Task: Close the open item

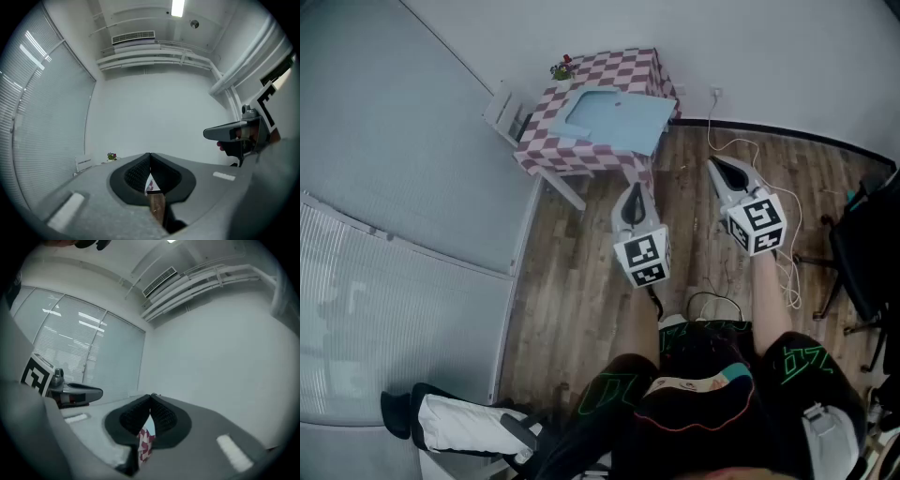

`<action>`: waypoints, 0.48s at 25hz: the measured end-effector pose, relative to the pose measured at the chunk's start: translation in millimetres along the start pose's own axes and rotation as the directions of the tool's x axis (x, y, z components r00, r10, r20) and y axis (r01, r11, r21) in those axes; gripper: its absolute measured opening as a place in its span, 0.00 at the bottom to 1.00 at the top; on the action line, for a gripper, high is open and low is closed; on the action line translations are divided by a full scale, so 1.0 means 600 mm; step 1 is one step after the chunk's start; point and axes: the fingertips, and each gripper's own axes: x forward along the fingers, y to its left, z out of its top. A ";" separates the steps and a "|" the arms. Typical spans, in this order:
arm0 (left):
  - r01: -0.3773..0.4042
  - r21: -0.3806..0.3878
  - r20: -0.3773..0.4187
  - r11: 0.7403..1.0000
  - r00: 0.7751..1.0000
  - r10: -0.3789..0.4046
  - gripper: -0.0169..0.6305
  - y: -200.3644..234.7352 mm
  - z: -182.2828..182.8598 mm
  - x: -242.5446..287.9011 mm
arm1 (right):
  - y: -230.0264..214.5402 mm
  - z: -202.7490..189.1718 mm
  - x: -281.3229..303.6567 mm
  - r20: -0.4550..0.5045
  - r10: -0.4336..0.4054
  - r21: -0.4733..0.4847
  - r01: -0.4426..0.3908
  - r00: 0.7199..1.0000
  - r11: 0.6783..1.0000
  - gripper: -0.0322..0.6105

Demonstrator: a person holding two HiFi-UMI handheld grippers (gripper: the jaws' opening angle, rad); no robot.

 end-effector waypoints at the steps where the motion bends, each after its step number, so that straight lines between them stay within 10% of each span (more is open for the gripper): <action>1: 0.006 -0.005 0.002 1.000 1.000 -0.006 0.04 -0.004 0.004 0.003 | -0.003 -0.003 0.003 -0.009 -0.005 -0.011 0.005 1.000 1.000 0.05; 12: 0.013 0.037 -0.012 0.999 1.000 -0.012 0.04 0.001 0.009 0.026 | -0.035 -0.012 0.035 -0.019 -0.058 0.001 0.058 0.998 0.998 0.05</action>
